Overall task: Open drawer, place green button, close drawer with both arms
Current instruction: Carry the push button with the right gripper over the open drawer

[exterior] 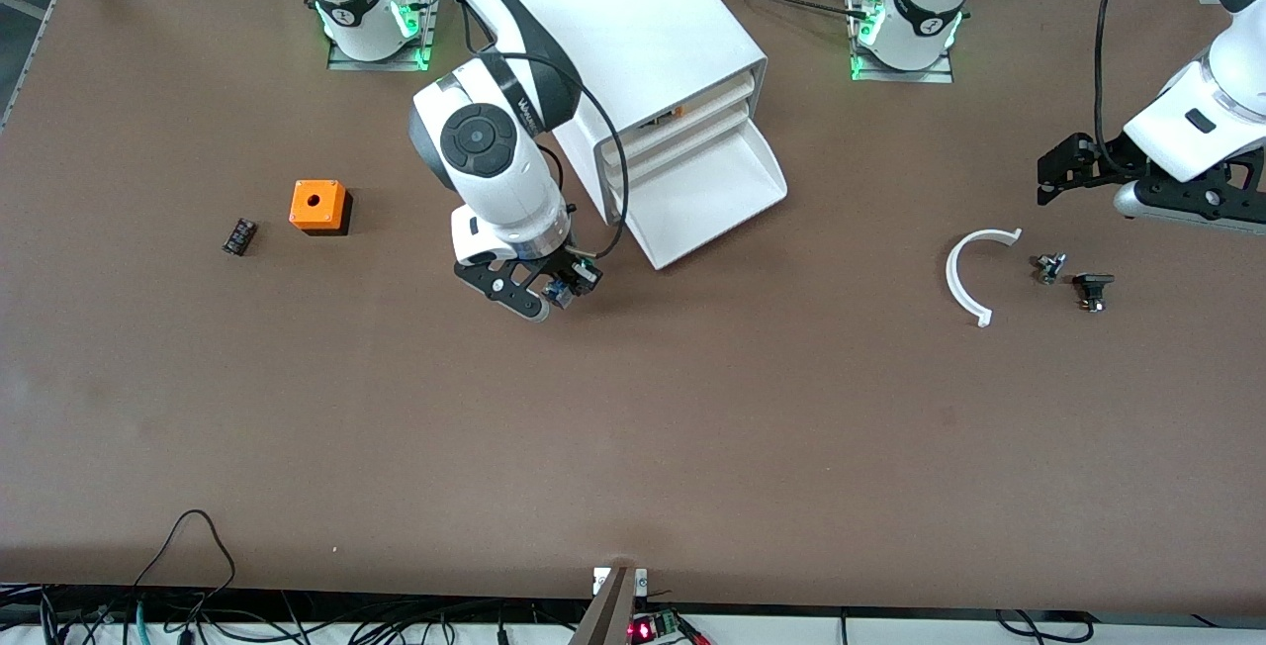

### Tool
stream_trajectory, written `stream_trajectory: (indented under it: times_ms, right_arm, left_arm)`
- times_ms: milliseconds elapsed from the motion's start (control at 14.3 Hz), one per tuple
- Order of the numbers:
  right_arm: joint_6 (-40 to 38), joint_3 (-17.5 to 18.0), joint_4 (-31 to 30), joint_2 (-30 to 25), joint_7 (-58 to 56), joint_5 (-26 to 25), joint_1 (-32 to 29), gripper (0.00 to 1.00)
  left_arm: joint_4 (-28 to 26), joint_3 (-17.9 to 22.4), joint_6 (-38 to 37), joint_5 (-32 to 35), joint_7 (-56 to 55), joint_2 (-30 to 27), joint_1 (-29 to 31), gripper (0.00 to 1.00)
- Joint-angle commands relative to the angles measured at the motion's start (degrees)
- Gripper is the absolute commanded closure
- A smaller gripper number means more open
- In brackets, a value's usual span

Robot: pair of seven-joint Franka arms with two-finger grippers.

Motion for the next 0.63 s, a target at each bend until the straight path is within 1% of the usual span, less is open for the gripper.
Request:
stream_trajectory:
  times_ms: [0,280,491,561]
  right_arm:
    - [-2.6,-0.7,4.1,1.9,4.1,0.5,2.2,0.89]
    - [-2.6,-0.8,4.1,2.2,7.0,0.1,4.4,0.88]
    - [-2.0,-3.3,4.2,3.1,9.4,0.2,7.7,0.88]
    - [-1.9,-3.9,5.2,3.6,10.4,0.3,8.7,0.89]
  left_arm:
    - [0.9,0.0,-1.0,1.8,-0.9,0.3,-0.6,0.00]
    - [0.9,0.0,-1.0,1.7,-0.9,0.3,-0.6,0.00]
    - [1.0,0.0,-1.0,1.7,-0.9,0.4,-0.6,0.00]
    - [1.1,0.0,-1.0,1.7,-0.9,0.4,-0.6,0.00]
